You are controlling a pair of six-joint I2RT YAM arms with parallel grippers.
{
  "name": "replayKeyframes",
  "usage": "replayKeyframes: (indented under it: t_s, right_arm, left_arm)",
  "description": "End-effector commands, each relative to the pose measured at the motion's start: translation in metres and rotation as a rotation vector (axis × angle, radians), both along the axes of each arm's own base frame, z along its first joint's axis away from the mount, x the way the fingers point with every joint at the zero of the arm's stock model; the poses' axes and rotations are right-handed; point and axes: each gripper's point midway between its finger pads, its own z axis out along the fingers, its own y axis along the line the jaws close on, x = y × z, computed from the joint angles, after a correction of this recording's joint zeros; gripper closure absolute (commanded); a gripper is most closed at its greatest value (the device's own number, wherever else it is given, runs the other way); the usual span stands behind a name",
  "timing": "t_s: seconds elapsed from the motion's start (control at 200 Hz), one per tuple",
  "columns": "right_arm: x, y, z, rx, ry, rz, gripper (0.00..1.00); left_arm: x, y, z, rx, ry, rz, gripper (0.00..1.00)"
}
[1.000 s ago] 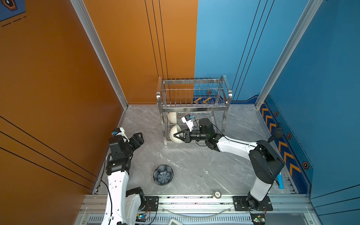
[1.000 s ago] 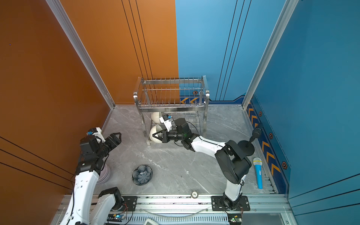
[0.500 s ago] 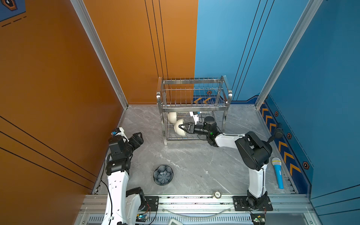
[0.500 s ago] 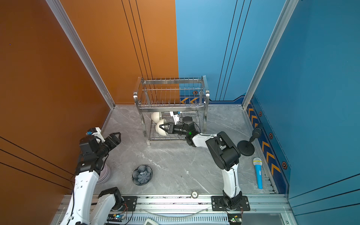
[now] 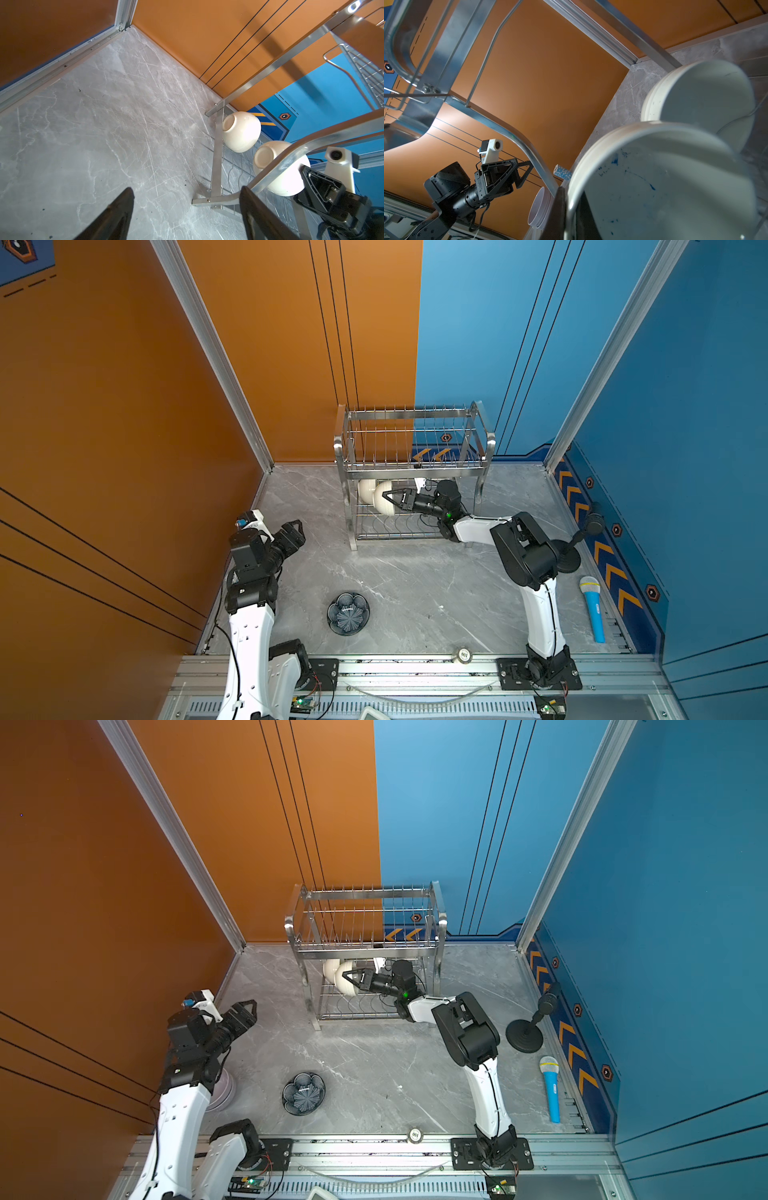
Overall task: Load bowls into a dish rack
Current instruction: Place the bowl in the dish rack.
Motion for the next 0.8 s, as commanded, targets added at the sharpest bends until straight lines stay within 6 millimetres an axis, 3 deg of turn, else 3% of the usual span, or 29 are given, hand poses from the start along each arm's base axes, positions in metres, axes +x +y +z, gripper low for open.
replayKeyframes:
  t_s: [0.0,0.31,0.796]
  right_arm:
    - [0.005,-0.006,0.045,0.095,-0.120,0.015,0.98]
    - [0.024,-0.018,0.043,0.149,-0.097,0.009,0.97]
    - [0.044,-0.015,0.036,0.154,-0.070,0.014,0.97]
  left_arm:
    - [-0.001,-0.004,0.007,0.001,-0.055,-0.025,0.20]
    - [-0.002,-0.007,0.018,0.022,-0.125,-0.039,0.19]
    - [-0.003,-0.007,0.024,0.037,-0.171,-0.038,0.19]
